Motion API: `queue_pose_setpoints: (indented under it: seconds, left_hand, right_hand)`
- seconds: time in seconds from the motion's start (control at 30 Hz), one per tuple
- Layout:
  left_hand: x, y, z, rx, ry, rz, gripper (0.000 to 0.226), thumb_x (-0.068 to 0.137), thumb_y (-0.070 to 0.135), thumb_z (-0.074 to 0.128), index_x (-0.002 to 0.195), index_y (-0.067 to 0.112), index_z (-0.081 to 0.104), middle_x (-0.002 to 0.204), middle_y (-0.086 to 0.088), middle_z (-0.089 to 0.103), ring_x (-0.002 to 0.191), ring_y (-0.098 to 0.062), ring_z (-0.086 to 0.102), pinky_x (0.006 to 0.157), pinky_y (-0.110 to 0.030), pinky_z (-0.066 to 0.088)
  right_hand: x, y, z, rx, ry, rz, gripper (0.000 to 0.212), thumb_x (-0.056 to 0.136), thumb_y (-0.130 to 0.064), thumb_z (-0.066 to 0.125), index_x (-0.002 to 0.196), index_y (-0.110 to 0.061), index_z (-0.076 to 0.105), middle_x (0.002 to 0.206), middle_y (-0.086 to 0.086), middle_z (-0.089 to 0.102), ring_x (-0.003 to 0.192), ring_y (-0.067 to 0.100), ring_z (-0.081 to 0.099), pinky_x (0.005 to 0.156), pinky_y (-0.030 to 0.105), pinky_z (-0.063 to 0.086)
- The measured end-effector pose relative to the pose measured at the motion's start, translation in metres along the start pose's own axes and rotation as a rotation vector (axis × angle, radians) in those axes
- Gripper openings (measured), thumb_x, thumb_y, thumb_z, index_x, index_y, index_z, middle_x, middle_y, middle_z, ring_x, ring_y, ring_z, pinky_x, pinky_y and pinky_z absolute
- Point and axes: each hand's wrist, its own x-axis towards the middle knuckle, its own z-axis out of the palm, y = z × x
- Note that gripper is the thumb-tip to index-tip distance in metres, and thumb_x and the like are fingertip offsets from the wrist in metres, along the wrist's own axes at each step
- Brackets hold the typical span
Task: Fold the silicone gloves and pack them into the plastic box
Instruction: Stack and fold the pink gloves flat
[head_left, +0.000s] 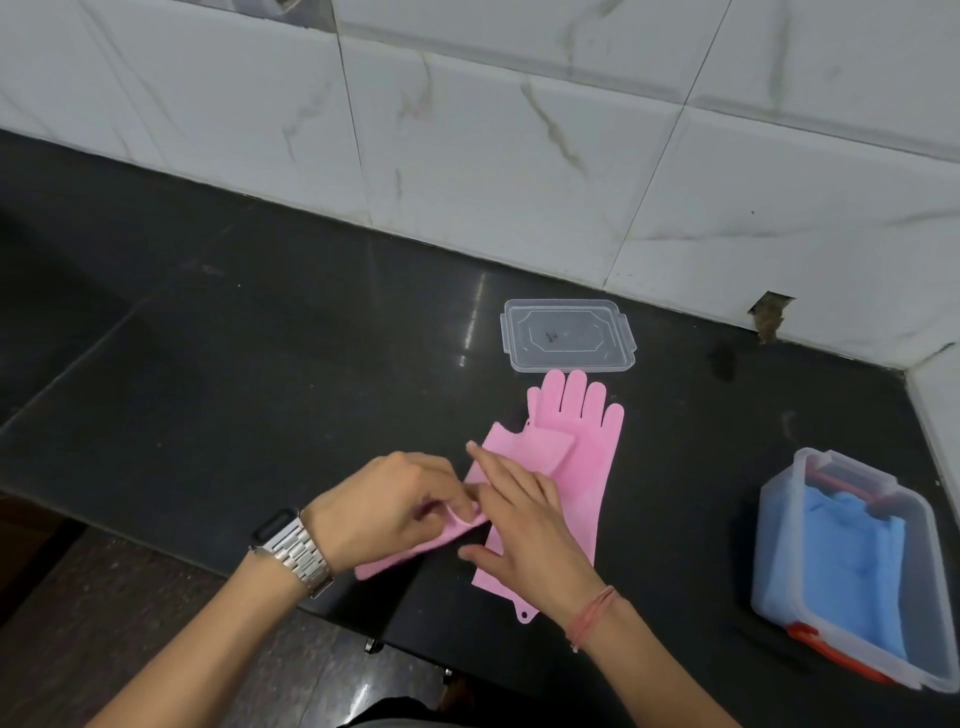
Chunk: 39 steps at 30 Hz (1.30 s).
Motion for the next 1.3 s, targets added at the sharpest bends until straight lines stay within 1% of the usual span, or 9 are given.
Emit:
queue_pose_setpoints:
  seconds: [0.07,0.17,0.27,0.37,0.5,0.67,0.93,1.13,1.3]
  left_hand:
    - [-0.001,0.011,-0.009,-0.026,0.024,0.068,0.031,0.080,0.011,0.057,0.098,0.032,0.070,0.092,0.014,0.062,0.080,-0.003,0.057,0.071,-0.026,0.049]
    - [-0.002,0.013,-0.025,-0.020,0.241,0.159,0.025,0.086,0.013,0.062,0.106,0.027,0.066,0.103,0.017,0.062,0.096,-0.002,0.058,0.084,-0.026,0.049]
    - [0.001,0.001,-0.031,-0.041,0.650,0.151,0.032,0.087,0.019,0.061,0.119,0.022,0.060,0.118,0.012,0.057,0.113,-0.007,0.053,0.095,-0.023,0.041]
    - [0.008,-0.019,-0.019,-0.368,0.905,-0.116,0.029,0.089,0.017,0.060,0.117,0.026,0.059,0.116,0.009,0.057,0.107,-0.007,0.057,0.090,-0.018,0.046]
    - [0.019,-0.044,0.036,-0.624,0.494,-0.482,0.012,0.092,0.017,0.061,0.103,0.019,0.066,0.103,0.002,0.068,0.101,-0.019,0.064,0.095,-0.040,0.049]
    - [0.014,-0.033,0.111,-0.644,0.055,-0.610,0.020,0.090,0.045,0.057,0.095,0.028,0.067,0.093,0.009,0.070,0.086,-0.010,0.065,0.083,-0.033,0.053]
    - [0.030,-0.007,0.106,-0.993,0.130,-0.410,0.023,0.090,0.021,0.064,0.112,0.026,0.060,0.077,-0.005,0.062,0.072,-0.015,0.059,0.067,-0.031,0.054]
    - [0.042,0.008,0.094,-1.063,0.408,-0.081,0.037,0.087,0.018,0.063,0.122,0.028,0.059,0.074,0.007,0.051,0.069,-0.013,0.047,0.069,-0.021,0.045]
    - [0.058,0.000,0.115,-1.035,0.342,-0.437,0.034,0.089,0.018,0.063,0.121,0.023,0.056,0.073,0.012,0.060,0.069,-0.004,0.057,0.067,-0.020,0.045]
  right_hand:
    - [0.002,-0.008,-0.007,0.099,0.034,0.015,0.030,0.083,-0.032,0.069,0.111,-0.025,0.062,0.119,-0.006,0.066,0.108,0.012,0.058,0.088,0.025,0.039]
    - [0.001,-0.016,-0.017,0.300,0.052,0.131,0.023,0.088,-0.037,0.066,0.105,-0.022,0.062,0.066,-0.006,0.059,0.057,0.011,0.052,0.055,0.023,0.038]
    - [-0.001,-0.020,-0.028,0.648,0.158,0.268,0.016,0.090,-0.040,0.064,0.102,-0.031,0.062,0.083,-0.009,0.070,0.072,0.005,0.065,0.058,0.017,0.048]
    - [-0.004,-0.011,-0.030,0.976,0.341,0.458,0.022,0.092,-0.029,0.065,0.109,-0.043,0.063,0.102,-0.024,0.071,0.094,-0.003,0.067,0.073,0.010,0.052]
    - [-0.016,0.021,-0.011,1.211,0.423,0.786,0.034,0.094,-0.012,0.059,0.123,-0.030,0.059,0.120,-0.007,0.069,0.104,0.011,0.067,0.084,0.029,0.055]
    - [-0.044,0.043,0.008,1.236,0.304,0.918,0.052,0.089,0.002,0.053,0.125,-0.034,0.056,0.122,0.000,0.067,0.108,0.021,0.066,0.082,0.040,0.059]
    - [-0.039,0.048,-0.008,1.596,0.344,0.741,0.069,0.071,-0.003,0.061,0.136,-0.025,0.052,0.129,0.015,0.063,0.113,0.040,0.063,0.085,0.059,0.055]
    - [-0.026,0.052,-0.037,1.542,0.472,0.502,0.067,0.079,0.003,0.055,0.141,-0.023,0.049,0.135,0.007,0.060,0.119,0.031,0.062,0.088,0.049,0.056]
    - [-0.021,0.070,-0.027,1.393,0.470,0.790,0.047,0.089,0.003,0.054,0.128,-0.023,0.056,0.130,0.009,0.063,0.110,0.027,0.065,0.084,0.043,0.057]
